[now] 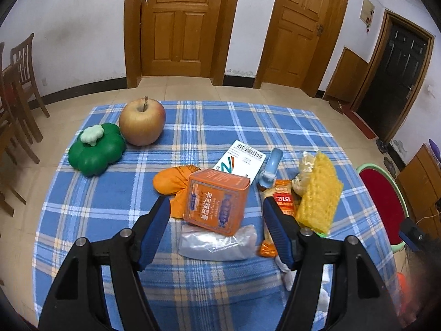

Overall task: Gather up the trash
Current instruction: 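Move both tools back over the table toward the orange box and foam net, then grasp the orange box with the left tool while the right tool grasps another yellow foam net, then carry both items over the red basin and open both tools to drop them, then move both tools back over the table toward the white plastic bag, then grasp the white plastic bag with the left tool while the right tool grasps white gloves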

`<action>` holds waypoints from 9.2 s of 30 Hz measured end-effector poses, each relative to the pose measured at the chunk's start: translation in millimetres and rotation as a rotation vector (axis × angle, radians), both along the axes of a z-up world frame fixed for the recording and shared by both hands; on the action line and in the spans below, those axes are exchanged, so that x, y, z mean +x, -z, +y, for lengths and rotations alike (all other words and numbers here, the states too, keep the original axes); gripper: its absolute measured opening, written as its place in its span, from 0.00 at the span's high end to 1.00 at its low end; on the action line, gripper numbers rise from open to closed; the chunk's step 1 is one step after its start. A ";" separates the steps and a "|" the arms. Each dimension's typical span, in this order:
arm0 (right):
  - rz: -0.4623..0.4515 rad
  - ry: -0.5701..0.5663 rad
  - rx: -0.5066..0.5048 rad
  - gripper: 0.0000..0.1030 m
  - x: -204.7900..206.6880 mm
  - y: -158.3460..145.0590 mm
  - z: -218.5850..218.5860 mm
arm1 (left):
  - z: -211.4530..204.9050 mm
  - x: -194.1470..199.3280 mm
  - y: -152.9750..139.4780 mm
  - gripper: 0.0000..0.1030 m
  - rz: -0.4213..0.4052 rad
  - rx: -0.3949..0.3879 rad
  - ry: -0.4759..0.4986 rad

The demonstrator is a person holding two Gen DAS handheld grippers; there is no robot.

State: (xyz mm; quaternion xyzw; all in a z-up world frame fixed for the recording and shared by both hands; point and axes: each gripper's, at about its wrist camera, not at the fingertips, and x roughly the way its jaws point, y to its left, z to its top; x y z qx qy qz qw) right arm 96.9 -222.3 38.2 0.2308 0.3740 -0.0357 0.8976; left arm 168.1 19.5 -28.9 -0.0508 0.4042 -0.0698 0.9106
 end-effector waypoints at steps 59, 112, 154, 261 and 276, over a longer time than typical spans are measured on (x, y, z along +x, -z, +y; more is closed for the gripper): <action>-0.075 -0.208 0.003 0.90 30.5 -6.3 59.0 | -10.6 -31.2 -29.3 0.46 -0.085 -0.113 0.089; -0.051 0.274 0.026 0.87 -61.3 15.4 -141.1 | -260.0 -27.3 -20.2 0.46 -0.014 0.000 0.478; -0.083 0.282 0.016 0.58 -67.5 -4.1 -145.1 | -258.3 -28.2 -27.8 0.35 -0.011 -0.007 0.446; 0.168 -0.287 -0.030 0.48 25.0 45.5 132.1 | 72.2 -103.5 5.2 0.30 0.002 -0.037 -0.118; 0.114 -0.297 -0.005 0.88 -2.9 40.8 125.5 | 52.9 -115.5 0.7 0.30 -0.014 -0.052 -0.068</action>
